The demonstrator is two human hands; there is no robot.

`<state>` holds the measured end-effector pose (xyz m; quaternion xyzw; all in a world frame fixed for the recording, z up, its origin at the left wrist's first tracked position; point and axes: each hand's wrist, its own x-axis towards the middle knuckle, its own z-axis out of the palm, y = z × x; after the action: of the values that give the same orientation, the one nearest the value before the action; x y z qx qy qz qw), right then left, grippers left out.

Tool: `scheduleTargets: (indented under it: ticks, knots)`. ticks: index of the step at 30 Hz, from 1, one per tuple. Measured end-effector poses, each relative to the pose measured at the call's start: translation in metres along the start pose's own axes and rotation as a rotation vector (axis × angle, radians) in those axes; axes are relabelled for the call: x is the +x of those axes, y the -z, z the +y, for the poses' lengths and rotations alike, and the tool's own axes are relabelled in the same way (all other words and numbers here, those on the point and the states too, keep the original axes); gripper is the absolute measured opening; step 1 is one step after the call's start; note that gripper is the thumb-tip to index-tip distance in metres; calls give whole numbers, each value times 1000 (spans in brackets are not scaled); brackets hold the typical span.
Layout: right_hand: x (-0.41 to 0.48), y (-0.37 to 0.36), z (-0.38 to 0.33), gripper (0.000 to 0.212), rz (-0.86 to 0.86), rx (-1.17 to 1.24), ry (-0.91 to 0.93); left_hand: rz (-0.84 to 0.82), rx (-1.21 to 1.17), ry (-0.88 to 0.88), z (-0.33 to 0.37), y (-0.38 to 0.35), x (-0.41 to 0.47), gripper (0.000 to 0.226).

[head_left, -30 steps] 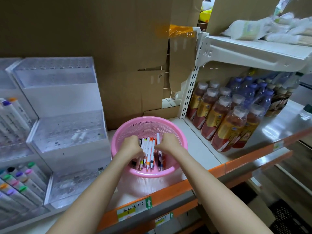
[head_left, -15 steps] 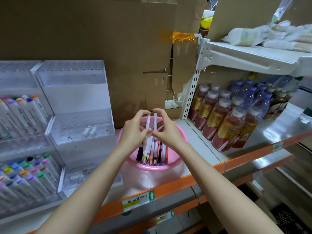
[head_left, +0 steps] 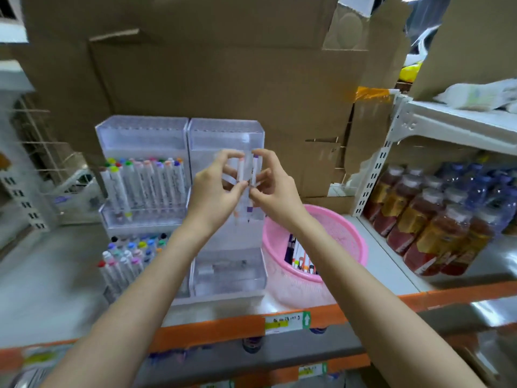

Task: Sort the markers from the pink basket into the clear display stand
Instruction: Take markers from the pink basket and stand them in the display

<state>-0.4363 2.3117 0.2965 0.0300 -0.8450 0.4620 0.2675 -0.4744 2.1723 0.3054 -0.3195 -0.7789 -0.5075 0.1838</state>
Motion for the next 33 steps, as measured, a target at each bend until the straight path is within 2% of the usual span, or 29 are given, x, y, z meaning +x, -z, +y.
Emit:
scheduleTargets:
  ticks: [6, 15, 25, 33]
  knots:
    - [25, -65, -41, 61, -51, -10, 94, 107, 64, -12, -29, 75, 4, 41]
    - [61, -147, -77, 63, 40, 3, 195, 199, -6, -58, -74, 154, 25, 37]
    - [72, -181, -75, 59, 201, -133, 259, 114, -163, -58, -107, 159, 42, 37]
    - [69, -182, -67, 61, 215, -156, 255, 76, -123, -84, -118, 160, 41, 38]
